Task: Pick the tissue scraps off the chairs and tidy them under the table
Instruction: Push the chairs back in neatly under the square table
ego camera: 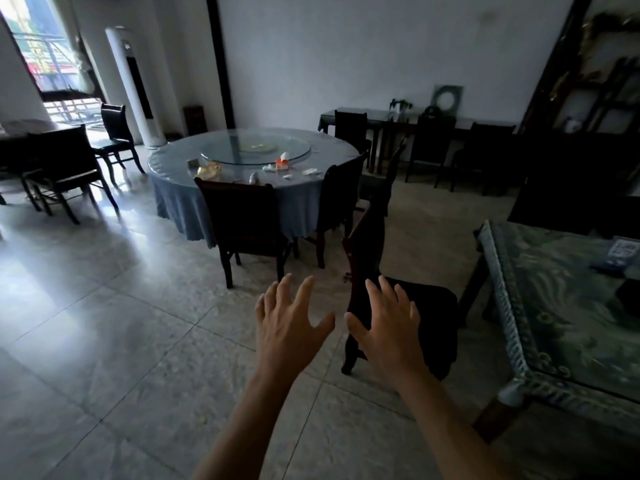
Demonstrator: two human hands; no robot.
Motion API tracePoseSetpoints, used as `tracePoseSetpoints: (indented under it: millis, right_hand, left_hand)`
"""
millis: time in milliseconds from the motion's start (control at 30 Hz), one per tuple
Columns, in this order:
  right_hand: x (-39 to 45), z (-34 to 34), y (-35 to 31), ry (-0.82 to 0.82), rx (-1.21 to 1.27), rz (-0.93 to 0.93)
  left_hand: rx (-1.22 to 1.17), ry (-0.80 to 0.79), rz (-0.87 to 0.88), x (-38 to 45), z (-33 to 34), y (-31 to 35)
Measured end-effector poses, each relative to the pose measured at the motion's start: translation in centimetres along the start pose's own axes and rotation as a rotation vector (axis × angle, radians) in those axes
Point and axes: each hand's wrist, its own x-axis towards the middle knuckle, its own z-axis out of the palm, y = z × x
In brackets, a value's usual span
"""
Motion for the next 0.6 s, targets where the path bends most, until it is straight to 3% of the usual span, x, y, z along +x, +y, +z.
tracePoseSetpoints:
  millis: [600]
  right_hand:
    - [27.3, 10.4, -2.0, 0.02, 0.074, 0.114]
  left_hand:
    - [-0.029, -0.035, 0.1, 28.0, 10.2, -9.7]
